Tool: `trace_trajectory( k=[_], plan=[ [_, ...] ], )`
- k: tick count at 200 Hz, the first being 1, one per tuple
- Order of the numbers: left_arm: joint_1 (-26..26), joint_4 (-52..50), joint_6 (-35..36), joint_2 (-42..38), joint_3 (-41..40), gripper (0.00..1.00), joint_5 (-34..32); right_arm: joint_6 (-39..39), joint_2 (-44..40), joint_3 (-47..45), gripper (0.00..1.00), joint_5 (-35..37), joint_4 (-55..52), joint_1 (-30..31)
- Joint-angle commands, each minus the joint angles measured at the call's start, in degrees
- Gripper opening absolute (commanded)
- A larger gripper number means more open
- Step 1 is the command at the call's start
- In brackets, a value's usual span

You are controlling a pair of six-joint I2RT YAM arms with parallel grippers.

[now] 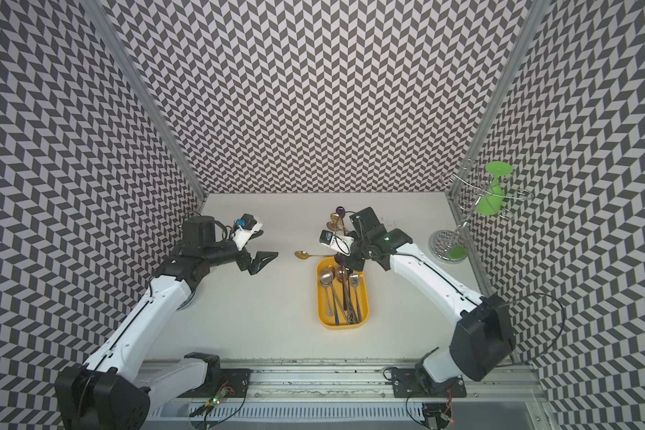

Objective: Put the spoon into the storage box
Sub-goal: Place the spoon in the storage box.

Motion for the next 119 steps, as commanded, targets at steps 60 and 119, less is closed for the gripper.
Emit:
trace_trajectory(
  k=[60,119],
  plan=[
    [0.4,-0.2,0.0,0.1,0.7,0.99,1.0,3.1,3.5,-0.3,0.18,1.3,4.2,0.7],
    [0.4,1.3,-0.3,0.4,-0.6,0.99,1.7,4.4,-1.2,-1.4,0.4,5.7,7.2,0.7]
  ],
)
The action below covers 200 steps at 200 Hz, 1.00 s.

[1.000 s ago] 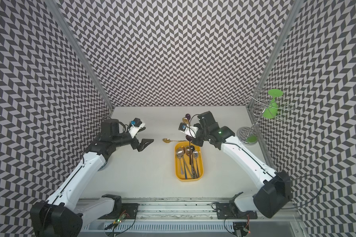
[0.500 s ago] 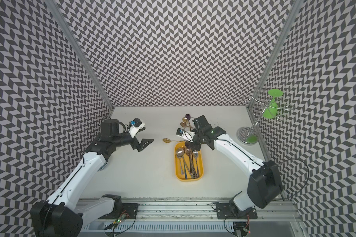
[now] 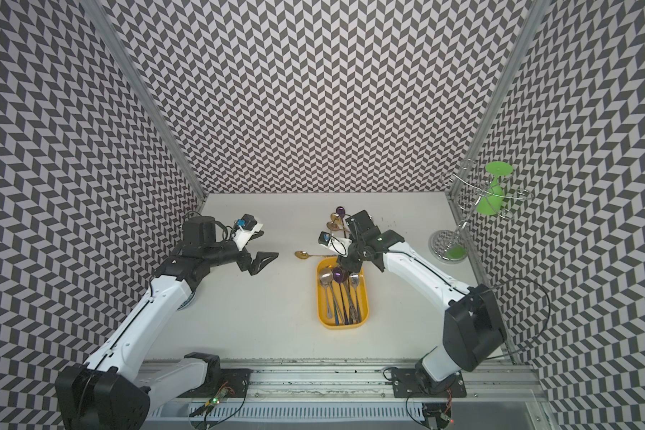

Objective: Put the spoon into the storage box
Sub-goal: Place the spoon in the storage box.

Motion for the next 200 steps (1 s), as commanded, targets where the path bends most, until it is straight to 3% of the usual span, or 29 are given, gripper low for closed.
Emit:
trace_trajectory(
  k=[1,77,168,200],
  plan=[
    [0.4,1.4,-0.1,0.2,-0.6,0.99,1.3,1.5,-3.9,-0.4,0.4,2.3,4.1,0.3],
    [0.5,2.5,-3.8,1.3,0.2,0.99,0.9,8.3,-14.5,-5.9,0.5,5.7,12.3,-0.6],
    [0.2,9.3,-16.4,8.0,-0.9,0.98,1.1,15.8,-35.6,-25.1,0.72,9.6,29.3,-3.2],
    [0.2,10.2,-19.5,12.5,-0.2,0.98,1.9,17.4,-40.8,-30.9,0.75,12.5,33.2,-3.4]
  ],
)
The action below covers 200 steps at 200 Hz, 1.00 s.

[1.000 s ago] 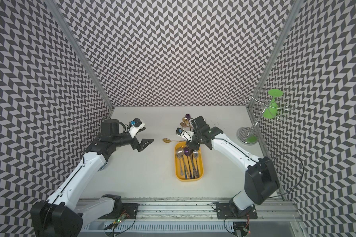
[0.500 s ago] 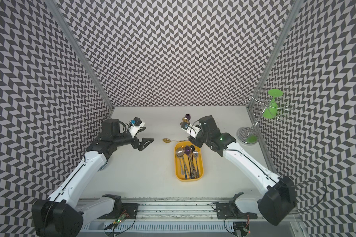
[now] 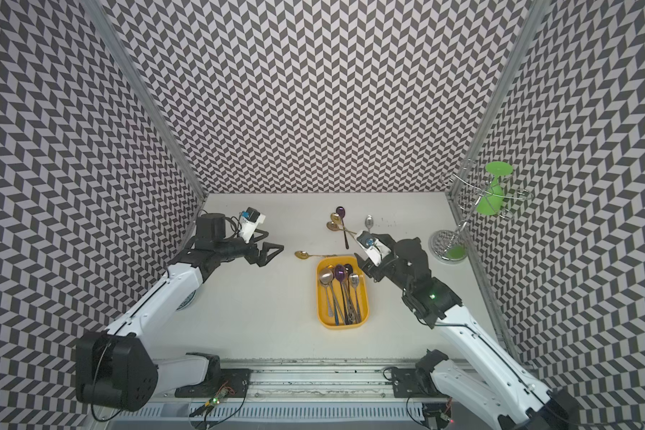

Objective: Put the spoon into the storage box
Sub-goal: Place the spoon in the storage box, then pick up the spoon from the center of the board.

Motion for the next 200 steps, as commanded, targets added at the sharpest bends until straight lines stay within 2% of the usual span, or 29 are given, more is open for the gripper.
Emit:
trace_trajectory(
  k=[1,28,54,87,112,121,148,183,200],
  plan=[
    [0.1,2.2,-4.4,2.6,0.6,0.98,1.7,3.0,-3.3,-3.0,0.75,3.0,7.3,-0.3],
    [0.1,1.8,-6.5,5.9,1.2,0.98,2.6,4.9,-8.5,-8.3,0.77,4.3,11.2,-0.3],
    [0.1,3.8,-9.6,8.4,0.3,0.97,3.8,5.9,-14.5,-13.1,0.85,6.6,15.0,-0.3],
    [0.1,5.2,-11.7,12.0,0.2,0.95,2.1,6.3,-21.0,-18.9,0.93,8.6,19.4,-0.2],
    [0.1,4.3,-13.3,15.4,1.7,0.94,2.1,6.3,-22.9,-19.8,0.95,11.4,19.3,-0.2],
    [0.0,5.0,-14.2,16.5,1.6,0.93,2.5,6.2,-24.0,-20.9,1.0,11.8,20.9,-0.2],
    [-1.1,3.8,-14.5,20.5,3.7,0.89,2.1,6.2,-25.8,-22.1,1.0,15.0,22.5,-0.2],
    [-1.8,2.5,-16.4,26.5,7.2,0.78,1.3,5.7,-28.1,-23.9,1.0,16.3,24.4,-0.2],
    [-2.5,0.6,-16.8,29.0,9.9,0.68,0.1,5.7,-27.9,-24.3,1.0,17.7,24.4,-0.2]
  ],
)
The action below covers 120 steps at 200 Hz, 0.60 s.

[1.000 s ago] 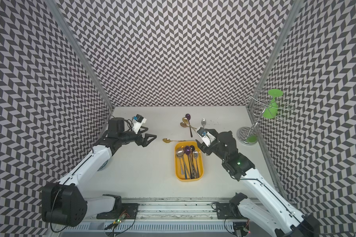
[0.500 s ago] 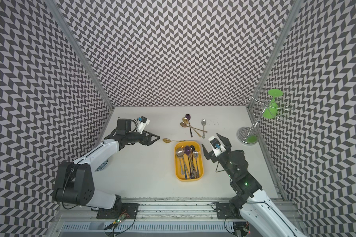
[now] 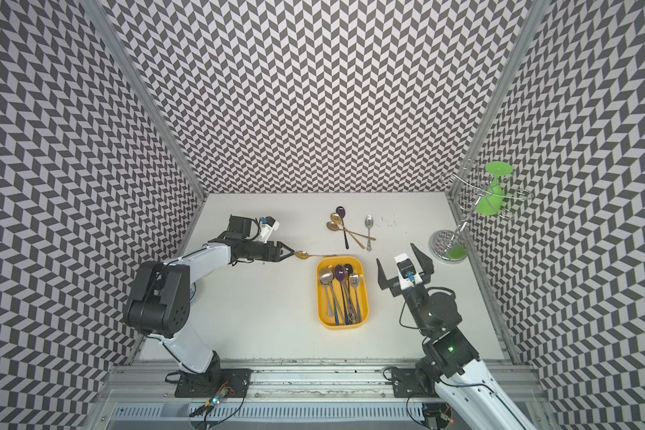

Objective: Put the spoon into the storage box
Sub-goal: Pick up the spoon from the center of the board.

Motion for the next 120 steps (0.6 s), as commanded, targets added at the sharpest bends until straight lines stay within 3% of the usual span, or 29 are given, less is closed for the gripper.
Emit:
trace_trajectory(
  k=[1,84,120],
  plan=[
    [-1.0,-2.1,-1.5,2.8,3.9,0.67,-1.4,0.1,-0.6,-0.8,1.0,2.9,4.2,-0.2],
    [-5.3,-5.0,-4.0,11.7,9.2,0.41,-6.3,-0.5,-2.0,-2.2,1.0,3.3,6.0,-0.3],
    [-5.3,-5.0,-5.6,13.9,10.1,0.4,-7.3,-0.9,-2.8,-2.6,1.0,3.2,7.0,-0.3]
  ],
)
